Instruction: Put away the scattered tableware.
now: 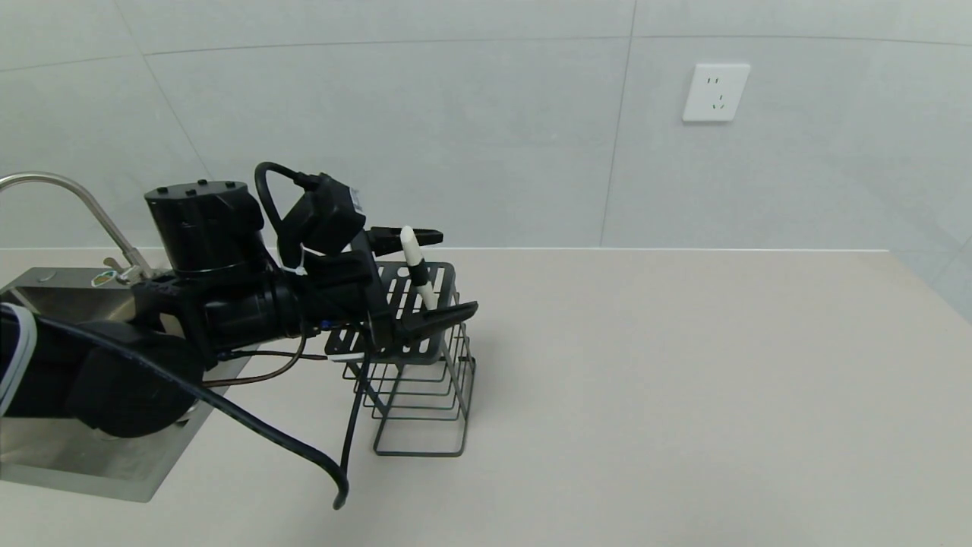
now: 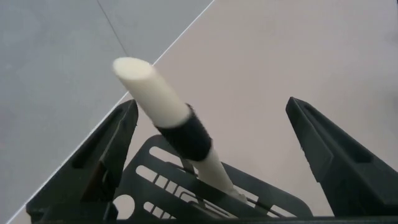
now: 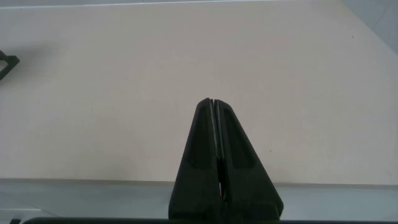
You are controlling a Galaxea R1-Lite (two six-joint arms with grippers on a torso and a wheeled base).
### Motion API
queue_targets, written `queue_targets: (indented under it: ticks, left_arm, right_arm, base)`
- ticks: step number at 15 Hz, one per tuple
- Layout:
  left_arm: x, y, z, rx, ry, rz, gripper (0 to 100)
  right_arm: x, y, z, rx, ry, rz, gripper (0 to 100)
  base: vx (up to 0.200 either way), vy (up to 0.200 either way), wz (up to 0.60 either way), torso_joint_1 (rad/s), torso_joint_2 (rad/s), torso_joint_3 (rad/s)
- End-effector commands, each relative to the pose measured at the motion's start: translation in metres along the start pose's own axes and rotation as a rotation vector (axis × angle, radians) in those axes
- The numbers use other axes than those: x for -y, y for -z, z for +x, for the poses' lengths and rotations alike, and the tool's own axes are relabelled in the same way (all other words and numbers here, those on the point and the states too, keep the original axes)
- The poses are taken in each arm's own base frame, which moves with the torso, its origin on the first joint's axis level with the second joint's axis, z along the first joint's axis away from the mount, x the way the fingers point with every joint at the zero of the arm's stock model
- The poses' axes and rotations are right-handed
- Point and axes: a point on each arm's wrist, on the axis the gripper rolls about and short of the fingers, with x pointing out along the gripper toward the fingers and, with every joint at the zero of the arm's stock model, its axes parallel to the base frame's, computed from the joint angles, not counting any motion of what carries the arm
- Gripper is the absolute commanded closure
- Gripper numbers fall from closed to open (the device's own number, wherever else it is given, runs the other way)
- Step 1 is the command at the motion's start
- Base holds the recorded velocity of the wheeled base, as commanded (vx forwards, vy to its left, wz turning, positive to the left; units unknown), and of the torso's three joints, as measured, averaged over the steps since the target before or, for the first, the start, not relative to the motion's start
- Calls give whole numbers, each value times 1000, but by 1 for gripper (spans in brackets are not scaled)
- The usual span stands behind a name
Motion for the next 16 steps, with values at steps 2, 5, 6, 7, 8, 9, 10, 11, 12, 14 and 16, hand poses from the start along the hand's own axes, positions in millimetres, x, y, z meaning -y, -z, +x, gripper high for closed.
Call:
queue_targets:
  ticks: [2, 5, 6, 7, 8, 9, 10, 11, 12, 14, 16]
  left_arm:
    - [1, -5, -3, 9, -3, 12, 0]
    - [10, -13, -15, 16, -6, 20, 0]
    - [15, -16, -20, 17, -7, 23, 0]
    - [23, -22, -30, 23, -9, 29, 0]
    - [30, -26, -38, 26, -12, 34, 0]
    - [38, -28, -48, 26, -19, 36, 0]
    - [49, -34, -61, 35, -22, 46, 0]
    - [58, -40, -72, 46, -28, 60, 0]
    - [68, -46, -82, 61, -34, 75, 0]
    - [92, -53, -107, 87, -45, 103, 0]
    - [123, -48, -135, 93, -60, 114, 0]
  right_arm:
    - [0, 0, 0, 0, 0, 0, 100]
    - [0, 0, 0, 0, 0, 0, 100]
    - [0, 0, 0, 0, -2, 0, 100]
    - [0, 0, 0, 0, -2, 0, 100]
    - [0, 0, 0, 0, -2, 0, 100]
    - [0, 0, 0, 0, 0, 0, 100]
    - [0, 0, 0, 0, 0, 0, 100]
    - [0, 0, 0, 0, 0, 0, 100]
    - [0, 0, 0, 0, 0, 0, 100]
    - [0, 0, 0, 0, 0, 0, 100]
    - [0, 0, 0, 0, 0, 0, 100]
  base:
    - [0, 0, 0, 0, 0, 0]
    - [0, 0, 0, 0, 0, 0]
    - [0, 0, 0, 0, 0, 0]
    - [0, 0, 0, 0, 0, 0]
    - [0, 0, 0, 0, 0, 0]
    - [0, 0, 0, 0, 0, 0]
    - [0, 0, 0, 0, 0, 0]
    - [0, 0, 0, 0, 0, 0]
    - [0, 0, 0, 0, 0, 0]
    - [0, 0, 0, 0, 0, 0]
    - [0, 0, 0, 0, 0, 0]
